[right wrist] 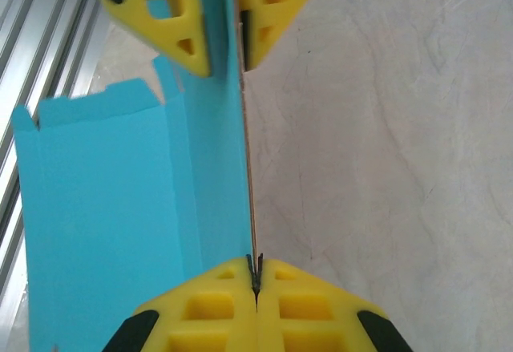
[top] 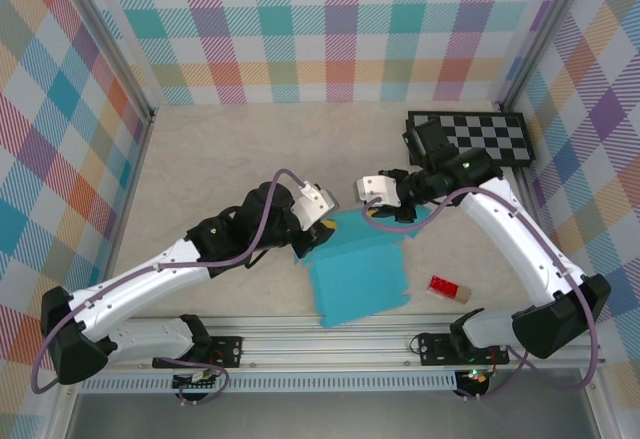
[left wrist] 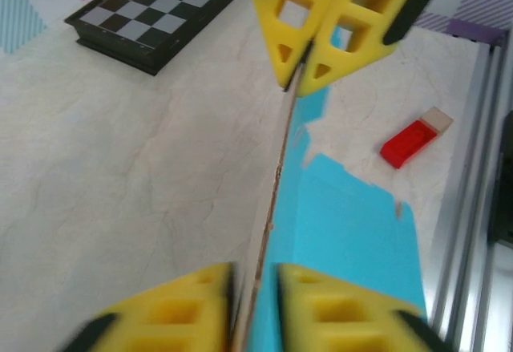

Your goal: Fold the paper box

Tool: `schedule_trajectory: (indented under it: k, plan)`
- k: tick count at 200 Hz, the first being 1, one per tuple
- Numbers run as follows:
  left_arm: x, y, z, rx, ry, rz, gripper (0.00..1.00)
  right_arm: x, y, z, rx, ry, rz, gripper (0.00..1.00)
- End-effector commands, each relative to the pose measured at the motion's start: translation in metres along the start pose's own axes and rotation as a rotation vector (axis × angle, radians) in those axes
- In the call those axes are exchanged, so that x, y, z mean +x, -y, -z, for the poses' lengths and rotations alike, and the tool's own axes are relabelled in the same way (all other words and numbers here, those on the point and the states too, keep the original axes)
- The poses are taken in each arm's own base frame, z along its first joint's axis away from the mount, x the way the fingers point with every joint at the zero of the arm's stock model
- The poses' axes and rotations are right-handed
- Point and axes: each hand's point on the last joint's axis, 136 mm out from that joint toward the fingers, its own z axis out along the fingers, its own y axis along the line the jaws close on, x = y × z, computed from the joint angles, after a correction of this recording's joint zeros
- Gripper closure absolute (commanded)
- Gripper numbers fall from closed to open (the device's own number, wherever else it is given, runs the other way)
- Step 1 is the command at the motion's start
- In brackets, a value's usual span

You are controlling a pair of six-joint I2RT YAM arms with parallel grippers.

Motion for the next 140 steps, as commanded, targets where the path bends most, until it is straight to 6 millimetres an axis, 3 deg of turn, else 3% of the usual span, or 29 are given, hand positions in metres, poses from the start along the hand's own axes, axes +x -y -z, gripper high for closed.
schedule_trajectory:
  k: [1,17,32,42,53,85,98,119,140]
  plan:
    - [-0.003,-0.014,0.016,-0.073,0.041,0.013,0.34,-0.011,-0.005,0.010,-0.003,0.043,-0.004,1.00]
    - [-0.002,-0.027,0.033,-0.122,0.080,0.022,0.31,-0.005,-0.005,0.011,0.014,0.017,0.005,1.00]
    - [0.002,-0.049,0.050,-0.209,0.114,0.064,0.41,-0.004,-0.005,0.012,0.024,0.005,0.013,1.00]
    - [-0.006,-0.066,0.061,-0.281,0.185,0.113,0.47,-0.004,-0.004,0.012,0.028,0.002,0.014,1.00]
    - [-0.006,-0.081,0.068,-0.332,0.213,0.180,0.48,-0.003,-0.002,0.012,0.037,0.000,0.015,1.00]
    - [0.004,-0.078,0.041,-0.256,0.123,0.271,0.49,-0.002,0.008,0.012,0.078,-0.013,0.025,1.00]
    - [0.004,-0.081,0.038,-0.263,0.134,0.306,0.50,0.001,0.013,0.011,0.102,-0.029,0.032,1.00]
    - [-0.001,-0.091,0.041,-0.294,0.193,0.332,0.49,0.006,0.030,0.008,0.188,-0.048,0.052,1.00]
    - [0.008,-0.106,0.025,-0.315,0.120,0.365,0.49,0.011,0.054,0.000,0.319,-0.075,0.112,1.00]
